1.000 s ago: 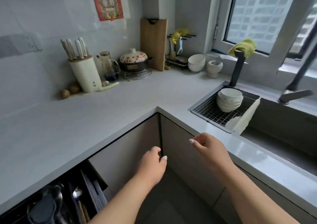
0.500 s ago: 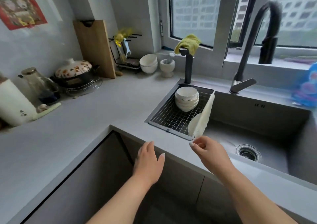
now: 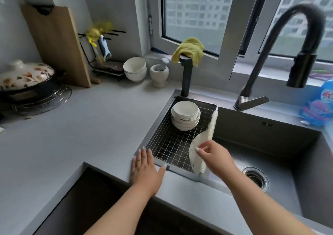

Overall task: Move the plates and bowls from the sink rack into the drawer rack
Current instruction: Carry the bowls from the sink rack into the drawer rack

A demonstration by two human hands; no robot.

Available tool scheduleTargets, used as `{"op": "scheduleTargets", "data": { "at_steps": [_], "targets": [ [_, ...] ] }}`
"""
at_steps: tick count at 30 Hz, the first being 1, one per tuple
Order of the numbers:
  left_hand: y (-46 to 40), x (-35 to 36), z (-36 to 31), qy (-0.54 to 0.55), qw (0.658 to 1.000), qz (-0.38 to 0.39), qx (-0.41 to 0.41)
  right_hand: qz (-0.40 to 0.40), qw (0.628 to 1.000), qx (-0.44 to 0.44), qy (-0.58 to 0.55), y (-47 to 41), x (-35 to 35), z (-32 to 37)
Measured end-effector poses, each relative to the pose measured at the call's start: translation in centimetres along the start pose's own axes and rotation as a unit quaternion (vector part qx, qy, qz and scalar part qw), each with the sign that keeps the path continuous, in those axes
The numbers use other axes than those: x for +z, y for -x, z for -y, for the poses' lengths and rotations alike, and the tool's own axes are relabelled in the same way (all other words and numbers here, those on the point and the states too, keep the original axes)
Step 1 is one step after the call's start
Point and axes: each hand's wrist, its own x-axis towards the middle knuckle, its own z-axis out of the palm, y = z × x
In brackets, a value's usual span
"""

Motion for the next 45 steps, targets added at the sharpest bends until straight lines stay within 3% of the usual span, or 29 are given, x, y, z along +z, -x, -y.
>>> {"op": "scheduleTargets", "data": {
  "at_steps": [8, 20, 22, 29, 35, 39, 41, 43, 45],
  "targets": [
    [-5.3, -0.6, 1.3, -0.037, 0.997, -0.053, 0.041, 0.002, 1.0, 0.025, 0.017, -9.6, 2.9, 1.9],
    [-7.5, -1.6, 1.5, -0.05, 0.994, -0.053, 0.077, 0.013, 0.993, 0.058, 0.098, -18.8, 4.6, 3.2],
    [-7.5, -1.6, 1.5, -0.051, 0.994, -0.049, 0.078, 0.023, 0.992, 0.045, 0.12, -19.2, 4.6, 3.2],
    [-7.6, -1.5, 1.6, -0.046, 0.995, -0.049, 0.078, -0.075, 0.995, -0.011, 0.063, -18.7, 4.2, 3.3],
    [-7.7, -1.5, 1.5, -0.021, 0.995, -0.061, 0.074, -0.157, 0.982, -0.088, -0.052, -15.4, 2.5, 3.8],
    [-7.6, -1.9, 2.0, 0.108, 0.99, -0.066, 0.068, -0.158, 0.978, -0.122, -0.065, -10.5, 1.9, 3.9],
    [-7.1, -2.8, 2.0, 0.259, 0.965, -0.045, 0.025, -0.159, 0.976, -0.133, -0.063, -7.8, 1.8, 3.5],
    [-5.7, -4.1, 1.4, 0.46, 0.887, -0.017, -0.036, -0.153, 0.976, -0.141, -0.066, -5.1, 1.8, 3.2],
    [-3.7, -5.2, 0.6, 0.587, 0.806, -0.02, -0.078, -0.138, 0.977, -0.151, -0.058, -2.7, 1.9, 3.0]
  ]
}}
